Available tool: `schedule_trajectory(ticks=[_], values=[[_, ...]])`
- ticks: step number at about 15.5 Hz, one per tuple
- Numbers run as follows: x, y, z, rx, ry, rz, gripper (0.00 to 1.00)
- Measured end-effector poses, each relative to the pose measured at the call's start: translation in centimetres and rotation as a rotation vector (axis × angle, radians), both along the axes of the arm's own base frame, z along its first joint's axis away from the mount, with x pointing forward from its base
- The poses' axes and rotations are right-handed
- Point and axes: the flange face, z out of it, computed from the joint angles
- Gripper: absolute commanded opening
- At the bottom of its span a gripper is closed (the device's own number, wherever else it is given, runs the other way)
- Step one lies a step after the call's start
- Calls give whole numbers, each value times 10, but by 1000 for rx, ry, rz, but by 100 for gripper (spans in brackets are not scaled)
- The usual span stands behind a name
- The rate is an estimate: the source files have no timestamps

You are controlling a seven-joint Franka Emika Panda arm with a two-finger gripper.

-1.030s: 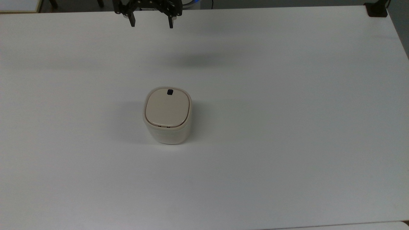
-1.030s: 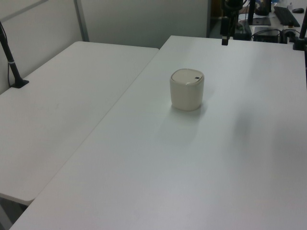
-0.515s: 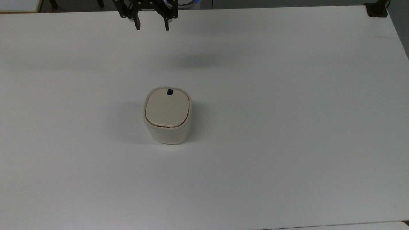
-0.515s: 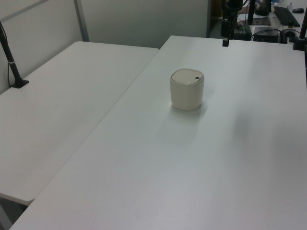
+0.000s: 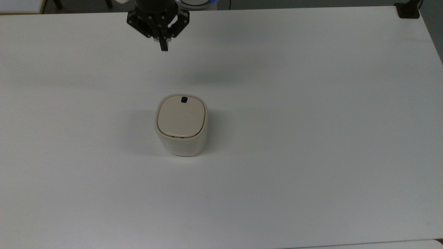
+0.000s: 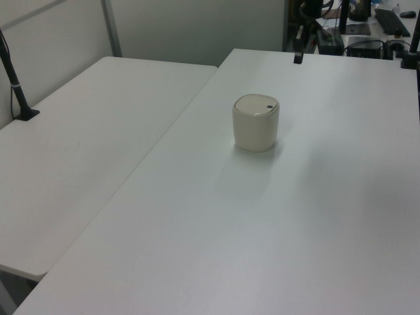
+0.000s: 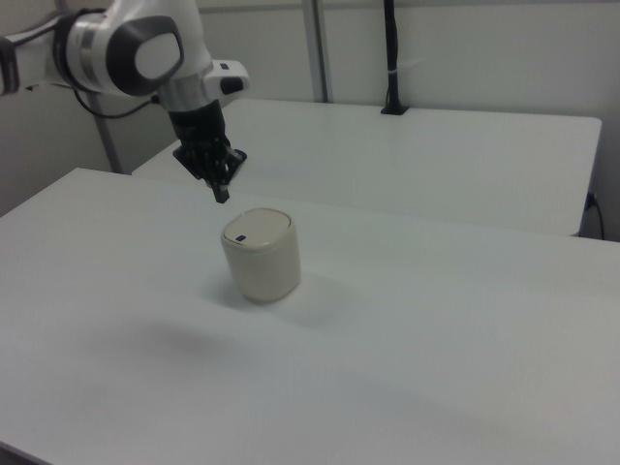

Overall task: Open the trash bin
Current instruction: 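Lower the gripper onto the lid of the cream trash bin, then press down on the bin lid with the gripper fingertips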

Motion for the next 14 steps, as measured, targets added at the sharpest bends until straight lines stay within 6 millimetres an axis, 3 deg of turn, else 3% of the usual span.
schedule_trajectory(ticks=[10, 14], values=[[57, 6, -97, -21, -26, 2, 0], [63, 18, -118, -23, -4, 16, 0]])
